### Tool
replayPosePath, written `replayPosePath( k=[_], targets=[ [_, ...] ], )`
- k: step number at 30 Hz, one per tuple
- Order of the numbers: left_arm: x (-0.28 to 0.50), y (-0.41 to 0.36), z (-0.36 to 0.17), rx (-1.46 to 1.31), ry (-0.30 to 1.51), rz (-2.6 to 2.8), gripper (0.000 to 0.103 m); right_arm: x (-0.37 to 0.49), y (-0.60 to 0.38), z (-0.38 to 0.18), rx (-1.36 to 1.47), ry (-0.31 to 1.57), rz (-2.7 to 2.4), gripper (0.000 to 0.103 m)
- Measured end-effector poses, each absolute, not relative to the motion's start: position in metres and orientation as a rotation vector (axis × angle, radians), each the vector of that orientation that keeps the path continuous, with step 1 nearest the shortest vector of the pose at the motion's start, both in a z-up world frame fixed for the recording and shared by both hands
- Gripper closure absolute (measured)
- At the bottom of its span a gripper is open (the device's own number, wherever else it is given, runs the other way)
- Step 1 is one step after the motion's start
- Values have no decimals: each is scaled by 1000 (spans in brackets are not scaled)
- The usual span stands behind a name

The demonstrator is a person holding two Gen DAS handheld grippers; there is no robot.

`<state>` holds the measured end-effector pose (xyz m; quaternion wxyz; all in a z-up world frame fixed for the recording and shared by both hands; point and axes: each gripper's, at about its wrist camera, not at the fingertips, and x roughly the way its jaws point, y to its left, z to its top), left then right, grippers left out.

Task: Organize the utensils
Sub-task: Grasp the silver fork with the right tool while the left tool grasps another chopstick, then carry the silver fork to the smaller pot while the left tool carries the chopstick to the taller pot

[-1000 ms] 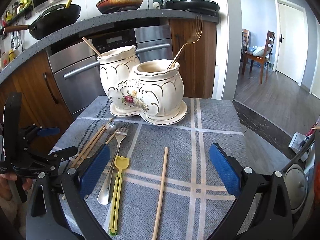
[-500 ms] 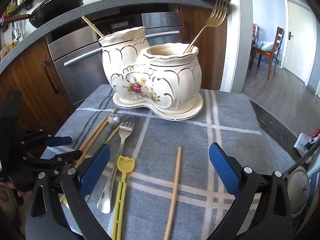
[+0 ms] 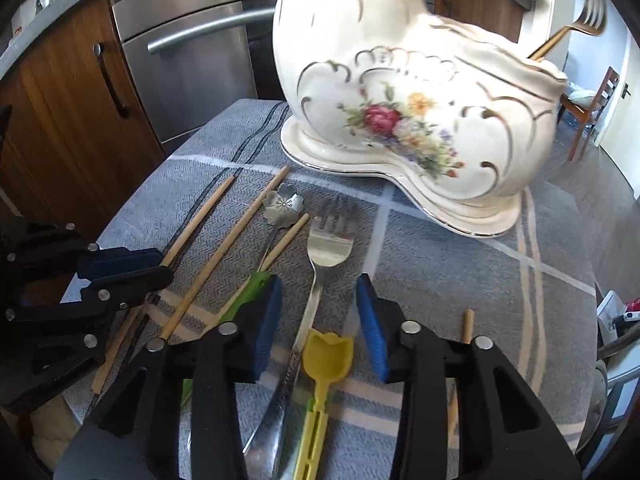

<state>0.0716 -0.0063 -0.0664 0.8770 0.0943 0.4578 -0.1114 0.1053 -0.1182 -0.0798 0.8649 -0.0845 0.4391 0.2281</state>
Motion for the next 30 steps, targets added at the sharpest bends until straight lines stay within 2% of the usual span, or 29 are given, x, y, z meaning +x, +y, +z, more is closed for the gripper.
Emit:
replayPosePath(
  k=[2,4,8,14,30],
  targets=[
    [74,-6,-66,196,956,-230,91,107,-115,-80,-191,904,475,77],
    [75,-7,-66,199,956,-227,91,108,-115,-80,-186,902,472,89],
    [74,-11,-67,218,933,-217,92,109,-118,-82,-148,892,477,96],
    [73,-6,-69,184,906,-206,96,100,-138,-72,-32,850,511,97],
    [43,6,-36,124,716,-230,97,50,-183,-24,65,633,588,100]
  ],
)
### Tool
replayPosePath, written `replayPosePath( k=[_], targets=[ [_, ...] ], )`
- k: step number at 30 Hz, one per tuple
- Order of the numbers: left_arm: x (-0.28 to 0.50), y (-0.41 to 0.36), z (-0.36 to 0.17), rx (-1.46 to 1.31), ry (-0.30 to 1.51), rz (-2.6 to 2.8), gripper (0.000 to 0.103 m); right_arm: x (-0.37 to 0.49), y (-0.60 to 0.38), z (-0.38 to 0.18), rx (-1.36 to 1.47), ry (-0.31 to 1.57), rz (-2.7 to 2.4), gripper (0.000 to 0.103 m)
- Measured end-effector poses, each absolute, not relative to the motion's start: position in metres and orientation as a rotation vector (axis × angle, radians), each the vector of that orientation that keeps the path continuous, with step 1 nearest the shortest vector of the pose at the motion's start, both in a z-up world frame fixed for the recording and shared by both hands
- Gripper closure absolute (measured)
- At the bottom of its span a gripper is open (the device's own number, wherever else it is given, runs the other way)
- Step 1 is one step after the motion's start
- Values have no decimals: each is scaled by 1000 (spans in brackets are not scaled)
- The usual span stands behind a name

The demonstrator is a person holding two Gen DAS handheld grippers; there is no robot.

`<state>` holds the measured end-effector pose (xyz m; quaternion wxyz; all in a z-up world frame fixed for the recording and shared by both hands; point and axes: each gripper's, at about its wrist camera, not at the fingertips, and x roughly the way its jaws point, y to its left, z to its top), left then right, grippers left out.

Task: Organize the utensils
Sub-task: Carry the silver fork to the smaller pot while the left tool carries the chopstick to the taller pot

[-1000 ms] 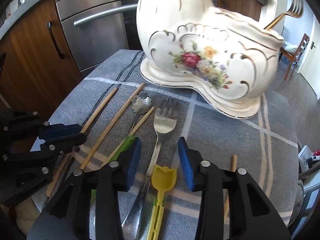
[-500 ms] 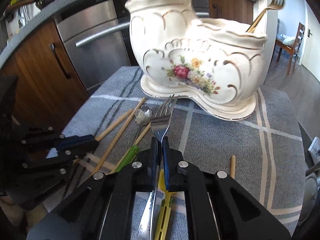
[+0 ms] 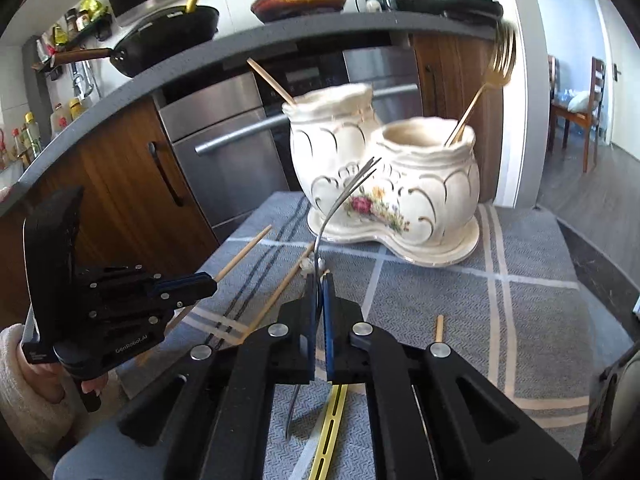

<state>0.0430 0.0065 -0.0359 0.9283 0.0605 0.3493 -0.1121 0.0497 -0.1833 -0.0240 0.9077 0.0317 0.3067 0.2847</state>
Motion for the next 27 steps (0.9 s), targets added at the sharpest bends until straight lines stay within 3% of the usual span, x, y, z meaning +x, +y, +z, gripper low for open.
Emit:
replayPosePath(
  k=[17,27],
  targets=[
    [22,24,18,12,402,-248,97,37,-204,52,42,302,455,100],
    [80,29,78,-80,188,-251,97,77,-219,96,89,183,330,100]
  ],
)
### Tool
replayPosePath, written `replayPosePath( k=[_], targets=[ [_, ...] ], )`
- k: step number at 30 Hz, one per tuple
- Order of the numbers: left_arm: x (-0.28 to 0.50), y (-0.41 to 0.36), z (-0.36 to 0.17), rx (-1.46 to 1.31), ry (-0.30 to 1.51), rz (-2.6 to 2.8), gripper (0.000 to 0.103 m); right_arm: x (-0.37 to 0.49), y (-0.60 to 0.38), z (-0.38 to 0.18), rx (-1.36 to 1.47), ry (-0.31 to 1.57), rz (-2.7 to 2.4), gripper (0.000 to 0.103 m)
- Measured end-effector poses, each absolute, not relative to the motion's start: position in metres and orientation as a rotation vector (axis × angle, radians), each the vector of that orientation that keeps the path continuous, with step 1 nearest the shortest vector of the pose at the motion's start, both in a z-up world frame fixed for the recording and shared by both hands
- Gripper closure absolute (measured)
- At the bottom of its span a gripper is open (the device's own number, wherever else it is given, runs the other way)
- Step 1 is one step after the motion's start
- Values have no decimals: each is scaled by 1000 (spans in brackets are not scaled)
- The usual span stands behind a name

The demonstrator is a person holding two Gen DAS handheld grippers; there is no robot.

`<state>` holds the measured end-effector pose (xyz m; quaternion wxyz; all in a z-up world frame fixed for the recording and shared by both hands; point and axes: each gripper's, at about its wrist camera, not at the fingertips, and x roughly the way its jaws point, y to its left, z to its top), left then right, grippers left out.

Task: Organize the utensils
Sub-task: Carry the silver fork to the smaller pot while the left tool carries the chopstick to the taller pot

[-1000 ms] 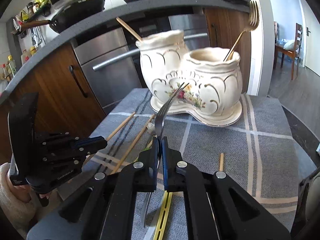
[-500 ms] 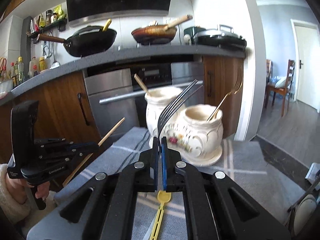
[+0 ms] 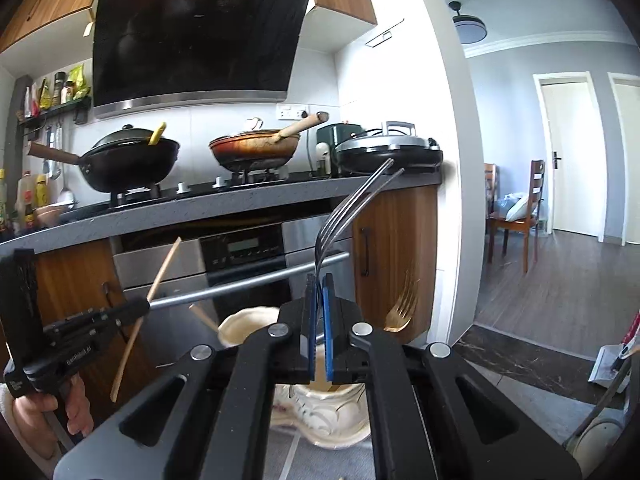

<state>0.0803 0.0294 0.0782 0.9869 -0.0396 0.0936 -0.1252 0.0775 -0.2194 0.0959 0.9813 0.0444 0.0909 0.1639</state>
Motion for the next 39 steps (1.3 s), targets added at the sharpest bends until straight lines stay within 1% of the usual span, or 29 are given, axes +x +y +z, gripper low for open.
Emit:
replayPosePath(
  k=[3,8,15,20,28,39],
  targets=[
    [104,25,91,-69,156,-249,97,94,-221,98,83,184,292,100],
    [147,18,102,-79,169,-265,97,111,-223,89,75,213,295,100],
    [192,12,108,-130,170,-282,97,128,-230,69,106,276,321,100],
    [219,5,104,-178,188,-313,97,133,-233,60,115,285,324,100],
    [234,7,81,-242,229,-346,97,143,-233,51,121,319,334,100],
    [210,24,65,-226,268,-407,96,152,-225,36,95,373,340,100]
  ],
)
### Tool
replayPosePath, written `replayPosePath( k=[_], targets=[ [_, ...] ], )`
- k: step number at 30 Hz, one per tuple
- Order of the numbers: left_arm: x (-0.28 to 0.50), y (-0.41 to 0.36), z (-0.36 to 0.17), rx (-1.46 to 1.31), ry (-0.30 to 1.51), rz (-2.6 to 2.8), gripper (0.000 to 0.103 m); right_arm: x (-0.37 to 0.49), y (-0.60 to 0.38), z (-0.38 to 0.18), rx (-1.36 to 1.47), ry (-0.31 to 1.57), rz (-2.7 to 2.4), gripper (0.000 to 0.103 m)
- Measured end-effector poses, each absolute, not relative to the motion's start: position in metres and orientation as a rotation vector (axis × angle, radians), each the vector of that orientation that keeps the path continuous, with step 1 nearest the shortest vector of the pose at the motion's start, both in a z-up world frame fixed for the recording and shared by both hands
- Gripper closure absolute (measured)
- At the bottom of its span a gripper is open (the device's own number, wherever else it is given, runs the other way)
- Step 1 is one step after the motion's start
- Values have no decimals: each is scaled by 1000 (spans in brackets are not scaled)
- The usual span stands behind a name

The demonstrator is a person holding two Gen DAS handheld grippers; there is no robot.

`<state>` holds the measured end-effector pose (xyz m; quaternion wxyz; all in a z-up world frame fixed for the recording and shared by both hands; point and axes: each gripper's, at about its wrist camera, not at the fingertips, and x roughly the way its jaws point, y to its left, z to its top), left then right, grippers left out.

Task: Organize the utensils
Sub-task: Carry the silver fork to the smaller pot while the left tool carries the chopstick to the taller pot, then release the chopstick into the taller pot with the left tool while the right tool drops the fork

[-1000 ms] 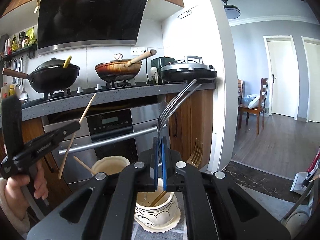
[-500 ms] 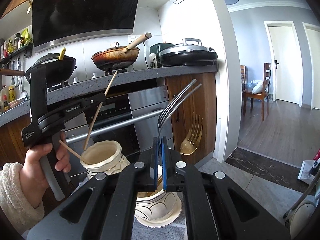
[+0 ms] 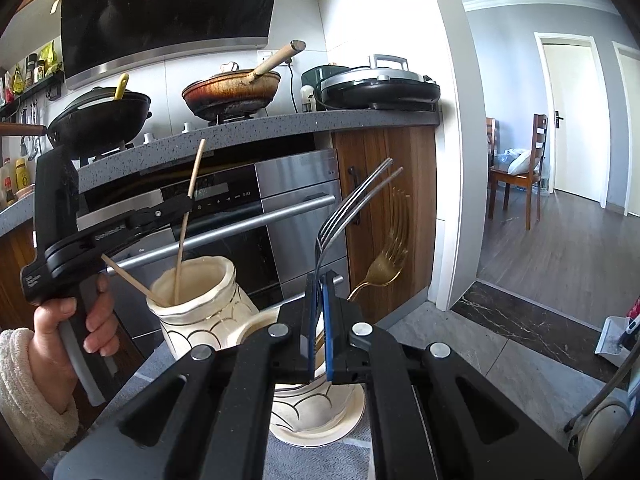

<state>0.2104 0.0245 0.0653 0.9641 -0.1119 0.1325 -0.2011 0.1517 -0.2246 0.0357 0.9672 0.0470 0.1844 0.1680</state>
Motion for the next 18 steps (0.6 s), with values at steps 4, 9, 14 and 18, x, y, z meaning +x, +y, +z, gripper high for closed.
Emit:
replayPosePath(
  k=[4,9,14,18],
  targets=[
    [198,25,68,-185,269,-409,96,156,-219,28,88,395,343,100],
    [183,24,70,-148,275,-407,92,157,-213,22,73,414,350,100],
    [171,21,71,-110,281,-404,82,161,-211,17,66,434,352,100],
    [163,21,71,-86,286,-388,78,164,-211,9,61,453,341,100]
  ],
)
